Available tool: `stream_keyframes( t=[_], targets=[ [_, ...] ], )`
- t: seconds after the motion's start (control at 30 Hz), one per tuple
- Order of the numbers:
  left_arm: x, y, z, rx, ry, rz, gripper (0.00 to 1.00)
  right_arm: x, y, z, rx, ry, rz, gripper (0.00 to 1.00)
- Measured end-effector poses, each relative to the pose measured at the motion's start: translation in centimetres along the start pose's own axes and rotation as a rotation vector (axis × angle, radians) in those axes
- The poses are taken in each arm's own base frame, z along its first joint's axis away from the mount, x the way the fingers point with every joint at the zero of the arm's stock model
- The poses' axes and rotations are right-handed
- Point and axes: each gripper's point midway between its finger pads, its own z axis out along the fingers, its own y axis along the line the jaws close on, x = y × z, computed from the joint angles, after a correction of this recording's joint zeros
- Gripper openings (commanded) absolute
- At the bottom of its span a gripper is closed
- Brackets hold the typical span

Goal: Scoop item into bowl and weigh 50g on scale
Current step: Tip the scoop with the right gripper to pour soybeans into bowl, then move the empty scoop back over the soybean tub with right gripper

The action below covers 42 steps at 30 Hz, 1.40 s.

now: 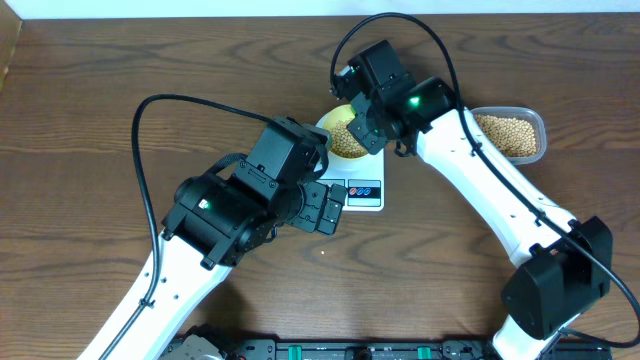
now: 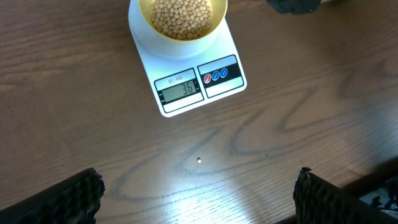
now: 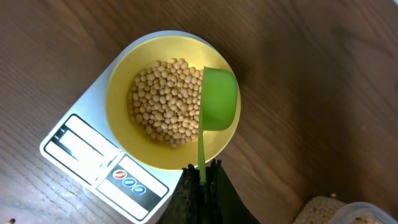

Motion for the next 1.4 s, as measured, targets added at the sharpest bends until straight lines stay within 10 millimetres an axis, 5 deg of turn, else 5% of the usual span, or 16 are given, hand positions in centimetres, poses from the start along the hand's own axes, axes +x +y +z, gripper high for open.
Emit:
stream_keyframes(
  t=[0.5,0.67,0.87,1.13,1.4],
  targets=[
    [0.0,0.0,0.0,0.0,0.0,0.0,1.0,0.0,0.2,0.0,-0.044,-0.008,0.027,0.01],
    [0.0,0.0,0.0,0.0,0.0,0.0,1.0,0.3,-1.2,0.1,-0.136,-0.028,0.125,0.01],
    [0.0,0.0,0.0,0.0,0.0,0.0,1.0,0.7,-4.5,-0.7,-0.26,-0.082,0.266,0.01],
    [0.0,0.0,0.0,0.0,0.0,0.0,1.0,0.6,-11.0,-5.6,-0.301,-0.177,0.421,0.01],
    [0.0,0.0,0.0,0.0,0.0,0.0,1.0,8.0,-16.6,-5.9,-0.023,0.065,0.559,0.01]
  ],
)
